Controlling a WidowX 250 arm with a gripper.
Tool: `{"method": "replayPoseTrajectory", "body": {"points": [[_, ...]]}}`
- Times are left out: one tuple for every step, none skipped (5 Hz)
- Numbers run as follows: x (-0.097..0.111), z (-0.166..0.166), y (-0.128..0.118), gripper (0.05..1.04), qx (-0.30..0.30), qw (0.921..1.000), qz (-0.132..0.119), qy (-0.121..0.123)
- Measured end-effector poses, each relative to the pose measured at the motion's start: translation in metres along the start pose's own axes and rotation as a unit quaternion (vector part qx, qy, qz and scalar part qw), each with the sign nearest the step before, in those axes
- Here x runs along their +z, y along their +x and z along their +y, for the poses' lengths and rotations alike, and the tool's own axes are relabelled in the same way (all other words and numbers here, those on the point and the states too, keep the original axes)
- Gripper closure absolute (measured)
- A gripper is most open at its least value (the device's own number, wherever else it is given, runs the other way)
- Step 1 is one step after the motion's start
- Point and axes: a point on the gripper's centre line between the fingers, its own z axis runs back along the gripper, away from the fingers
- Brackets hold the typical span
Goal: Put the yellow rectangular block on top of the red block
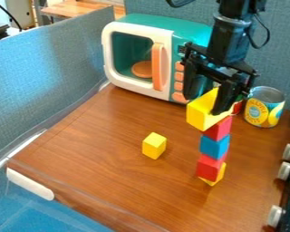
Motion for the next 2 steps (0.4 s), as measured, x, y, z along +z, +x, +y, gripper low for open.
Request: {"method": "replayPoseTrajectory", "body": {"points": [[0.0004,-0.0024,0.0001,0.077,0.001,1.0,0.0,-0.009],[0.0013,-0.0043,-0.0002,0.082,0.004,0.9999,-0.001,-0.017]]}}
